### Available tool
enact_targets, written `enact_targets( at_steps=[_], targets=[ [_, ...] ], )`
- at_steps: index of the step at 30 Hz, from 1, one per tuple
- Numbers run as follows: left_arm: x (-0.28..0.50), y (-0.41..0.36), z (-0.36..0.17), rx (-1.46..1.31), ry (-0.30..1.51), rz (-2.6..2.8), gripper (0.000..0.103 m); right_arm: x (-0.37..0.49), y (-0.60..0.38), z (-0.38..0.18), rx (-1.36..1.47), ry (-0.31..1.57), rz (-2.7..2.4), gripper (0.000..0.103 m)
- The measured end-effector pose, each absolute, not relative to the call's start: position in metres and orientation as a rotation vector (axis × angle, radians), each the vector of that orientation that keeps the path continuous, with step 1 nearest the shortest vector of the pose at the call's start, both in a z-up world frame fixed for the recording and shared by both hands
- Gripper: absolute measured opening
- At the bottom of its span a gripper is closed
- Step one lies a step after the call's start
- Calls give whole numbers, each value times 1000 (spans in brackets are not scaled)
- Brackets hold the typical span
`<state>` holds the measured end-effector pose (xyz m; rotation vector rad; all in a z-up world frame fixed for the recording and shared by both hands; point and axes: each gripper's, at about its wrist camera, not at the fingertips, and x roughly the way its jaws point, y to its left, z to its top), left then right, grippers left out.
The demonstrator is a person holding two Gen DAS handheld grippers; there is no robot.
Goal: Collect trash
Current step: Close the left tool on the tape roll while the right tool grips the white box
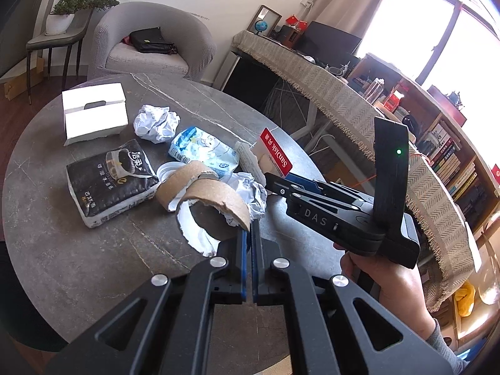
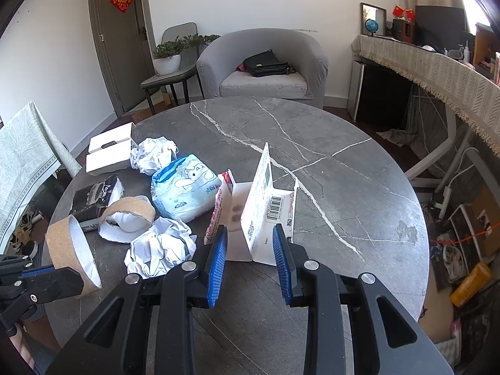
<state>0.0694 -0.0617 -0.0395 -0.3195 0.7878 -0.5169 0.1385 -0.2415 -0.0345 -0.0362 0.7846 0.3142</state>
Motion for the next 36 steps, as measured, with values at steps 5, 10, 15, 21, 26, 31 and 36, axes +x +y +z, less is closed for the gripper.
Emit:
enact_targets(
  at_steps=[5, 10, 15, 21, 26, 31, 36],
  targets=[
    [63, -52, -36, -301, 782, -516, 3, 143, -241, -34, -34, 791, 285, 14],
    [57, -41, -31, -282, 763, -501, 3, 154, -243, -42, 0, 836, 269, 8],
    [51, -23, -22, -269, 730, -477, 3, 154, -245, -33, 15, 820, 250, 0],
    [45, 8, -17, -259, 711, -427, 3, 147, -242, -13, 23, 785, 257, 0],
    [40, 35, -16, -250, 702, -372, 3, 138, -222, 0, 9, 770, 304, 1],
    [34, 64, -20, -249, 698, -321, 3, 130, -192, 15, -11, 747, 370, 1],
    [33, 92, -29, -263, 703, -270, 3, 119, -153, 27, -45, 734, 443, 1]
  ],
)
